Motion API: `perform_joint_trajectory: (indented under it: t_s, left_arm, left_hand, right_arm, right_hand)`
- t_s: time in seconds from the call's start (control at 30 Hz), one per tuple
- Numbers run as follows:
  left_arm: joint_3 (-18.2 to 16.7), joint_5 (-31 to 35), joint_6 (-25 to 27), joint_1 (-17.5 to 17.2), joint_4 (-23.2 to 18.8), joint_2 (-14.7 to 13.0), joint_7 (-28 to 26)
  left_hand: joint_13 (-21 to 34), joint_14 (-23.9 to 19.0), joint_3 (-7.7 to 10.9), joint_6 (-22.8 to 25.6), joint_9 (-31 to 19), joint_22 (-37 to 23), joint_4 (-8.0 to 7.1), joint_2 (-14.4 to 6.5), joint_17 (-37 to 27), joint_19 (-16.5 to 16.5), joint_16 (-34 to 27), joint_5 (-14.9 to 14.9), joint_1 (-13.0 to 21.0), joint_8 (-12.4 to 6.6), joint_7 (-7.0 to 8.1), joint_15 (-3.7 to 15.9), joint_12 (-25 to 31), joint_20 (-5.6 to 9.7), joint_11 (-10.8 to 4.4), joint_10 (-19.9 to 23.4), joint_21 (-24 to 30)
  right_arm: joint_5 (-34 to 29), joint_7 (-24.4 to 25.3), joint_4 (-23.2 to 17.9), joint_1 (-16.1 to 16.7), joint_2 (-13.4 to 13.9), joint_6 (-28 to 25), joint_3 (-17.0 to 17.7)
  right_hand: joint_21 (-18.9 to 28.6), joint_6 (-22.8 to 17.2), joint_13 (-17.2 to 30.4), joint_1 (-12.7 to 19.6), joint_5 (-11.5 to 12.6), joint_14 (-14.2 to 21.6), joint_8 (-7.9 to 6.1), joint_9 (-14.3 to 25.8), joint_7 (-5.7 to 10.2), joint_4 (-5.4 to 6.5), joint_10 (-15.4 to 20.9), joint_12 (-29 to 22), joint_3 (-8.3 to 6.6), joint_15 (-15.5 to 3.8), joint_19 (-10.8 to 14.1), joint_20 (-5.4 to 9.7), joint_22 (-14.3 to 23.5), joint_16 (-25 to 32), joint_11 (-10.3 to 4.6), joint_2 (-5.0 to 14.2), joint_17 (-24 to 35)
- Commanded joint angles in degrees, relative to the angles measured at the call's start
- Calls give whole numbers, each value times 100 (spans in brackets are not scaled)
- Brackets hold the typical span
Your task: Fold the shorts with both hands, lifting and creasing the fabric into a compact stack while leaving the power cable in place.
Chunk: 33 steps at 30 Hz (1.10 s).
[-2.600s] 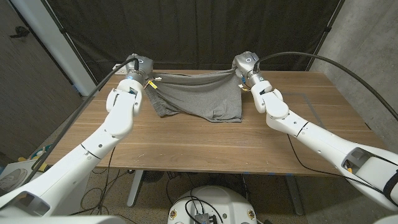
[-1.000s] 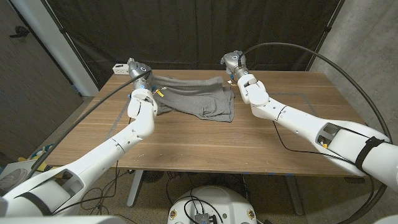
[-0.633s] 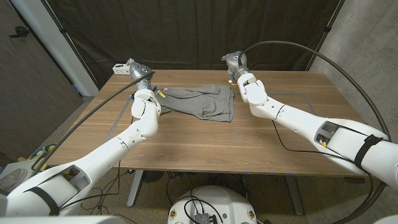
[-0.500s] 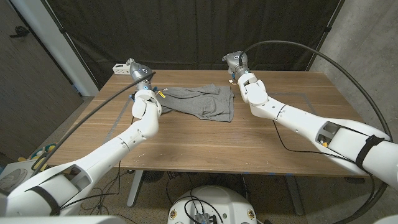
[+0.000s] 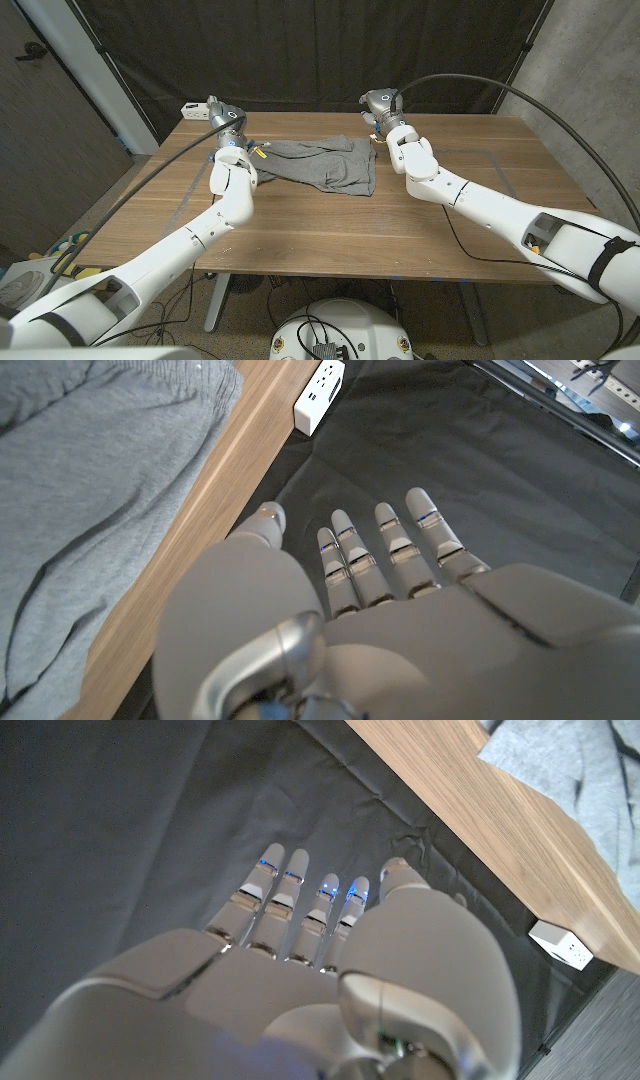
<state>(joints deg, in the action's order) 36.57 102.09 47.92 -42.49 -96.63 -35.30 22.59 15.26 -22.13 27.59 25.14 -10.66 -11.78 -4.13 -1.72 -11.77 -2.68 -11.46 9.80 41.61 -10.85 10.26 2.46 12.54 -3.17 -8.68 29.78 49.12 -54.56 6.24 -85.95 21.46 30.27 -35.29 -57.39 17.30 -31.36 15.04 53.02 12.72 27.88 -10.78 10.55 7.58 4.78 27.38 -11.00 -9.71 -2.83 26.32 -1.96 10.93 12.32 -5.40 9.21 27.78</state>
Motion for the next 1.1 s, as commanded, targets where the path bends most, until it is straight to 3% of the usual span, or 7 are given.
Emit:
perform_joint_trajectory:
  t_s: [0.03,0.3,0.57,0.67,0.77,0.9,1.1]
  left_arm:
    - [-516,-1641,48,-513,-924,-149,-677]
    - [-1012,-3236,-12,-884,-1578,-316,-1125]
    - [-1419,-4757,-70,-1167,-1965,-483,-1670]
    - [-1484,-5204,-55,-1215,-2053,-585,-1800]
    - [-1510,-5585,-26,-1243,-2117,-674,-1960]
    - [-1516,-6054,3,-1259,-2191,-808,-2137]
    - [-1628,-6846,-19,-1346,-2319,-965,-2389]
  left_hand:
    - [-33,131,-115,-215,-2,55,-101,-44,23,179,31,68,-281,55,-62,491,-50,-119,167,-110,-95]
    - [-142,523,-255,-898,11,120,-294,-200,78,446,92,72,-790,116,-123,272,-154,-223,457,-576,-288]
    - [-242,906,-489,-1420,28,140,-408,-139,112,570,116,80,-1288,119,-228,-31,-189,-326,666,-1000,-450]
    - [-284,1086,-562,-1703,36,145,-431,-155,123,643,128,94,-1474,135,-270,-101,-203,-335,746,-1220,-535]
    - [-328,1321,-637,-1948,45,153,-432,-154,136,742,146,114,-1644,125,-357,-193,-215,-313,651,-1469,-641]
    - [-382,1609,-759,-2348,56,160,-450,-142,147,867,145,148,-1897,133,-511,-239,-225,-317,691,-1813,-789]
    - [-426,1929,-921,-2737,59,166,-491,-136,152,1074,142,189,-2226,116,-569,-351,-227,-319,786,-2215,-997]
  right_arm:
    - [417,194,-805,627,224,114,477]
    - [925,295,-1209,1036,265,240,806]
    - [1472,304,-1514,1335,406,573,1065]
    - [1570,393,-1570,1442,405,586,1127]
    - [1722,599,-1569,1569,401,739,1211]
    - [1872,726,-1578,1667,414,897,1274]
    - [2081,807,-1656,1833,467,1047,1352]
  right_hand:
    - [-44,174,-19,-234,-55,-135,41,34,7,153,-147,32,-18,-591,-32,39,-7,-77,51,80,-87]
    - [-133,659,-103,-817,-126,-535,72,49,-46,478,-565,74,-131,-386,-144,31,-16,-175,153,205,-279]
    - [-251,1295,-215,-1374,-162,-1089,82,45,-142,524,-1104,95,-282,-231,-261,7,-38,-221,342,201,-523]
    - [-333,1548,-275,-1626,-163,-1411,76,38,-243,522,-1341,90,-366,-200,-352,-5,-52,-239,336,198,-655]
    - [-426,1774,-319,-1849,-163,-1709,84,32,-259,531,-1567,100,-432,-220,-496,80,-60,-253,298,206,-773]
    - [-534,2066,-359,-2088,-156,-1975,91,24,-331,532,-1808,98,-506,-223,-693,205,-70,-241,278,194,-923]
    - [-648,2292,-388,-2467,-154,-2184,74,18,-352,582,-1965,75,-475,-215,-1015,200,-78,-214,273,160,-1047]
